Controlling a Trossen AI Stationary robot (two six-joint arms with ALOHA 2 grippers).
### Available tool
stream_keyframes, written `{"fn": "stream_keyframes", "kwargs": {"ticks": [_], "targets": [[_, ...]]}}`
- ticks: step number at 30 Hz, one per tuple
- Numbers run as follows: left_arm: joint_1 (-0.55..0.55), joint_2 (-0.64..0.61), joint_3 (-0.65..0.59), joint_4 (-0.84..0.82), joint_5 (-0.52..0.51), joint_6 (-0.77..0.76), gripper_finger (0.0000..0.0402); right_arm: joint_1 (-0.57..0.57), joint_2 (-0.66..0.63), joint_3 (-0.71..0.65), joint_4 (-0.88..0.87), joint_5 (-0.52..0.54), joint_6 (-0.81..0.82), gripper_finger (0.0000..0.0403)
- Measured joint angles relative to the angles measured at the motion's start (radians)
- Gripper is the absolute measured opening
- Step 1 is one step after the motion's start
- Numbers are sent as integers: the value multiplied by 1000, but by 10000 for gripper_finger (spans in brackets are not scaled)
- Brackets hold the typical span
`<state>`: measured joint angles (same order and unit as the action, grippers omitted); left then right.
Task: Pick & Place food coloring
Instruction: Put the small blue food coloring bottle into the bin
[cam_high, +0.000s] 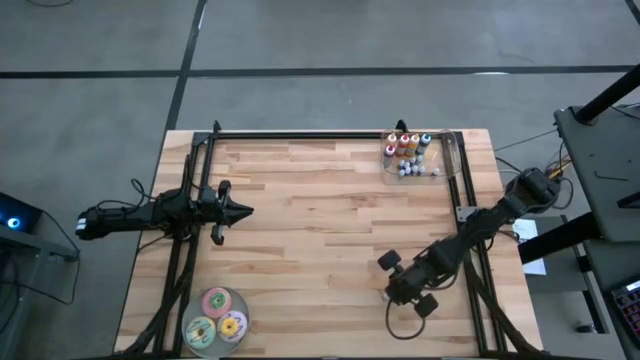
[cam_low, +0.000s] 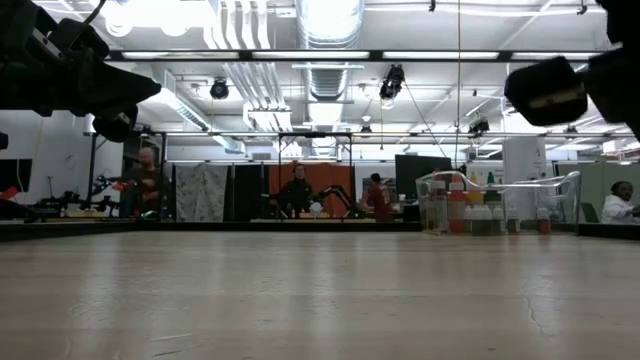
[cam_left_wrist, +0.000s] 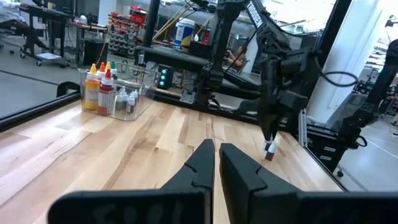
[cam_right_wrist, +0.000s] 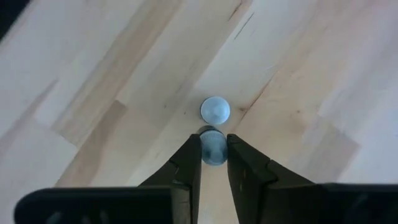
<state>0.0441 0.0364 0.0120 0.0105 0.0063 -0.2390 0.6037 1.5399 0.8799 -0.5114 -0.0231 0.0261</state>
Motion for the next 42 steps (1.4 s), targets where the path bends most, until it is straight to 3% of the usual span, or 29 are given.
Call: {"fn": "stream_keyframes", "kwargs": {"ticks": [19,26,42], "targets": [[0,0,0,0,0,0,0,-138,-142,326,-522,52,25,52],[0,0,0,0,0,0,0,-271,-192,408,-619,52,22,52],[0,0,0,0,0,0,0,-656,-318,407,-754,52,-29,52]]}}
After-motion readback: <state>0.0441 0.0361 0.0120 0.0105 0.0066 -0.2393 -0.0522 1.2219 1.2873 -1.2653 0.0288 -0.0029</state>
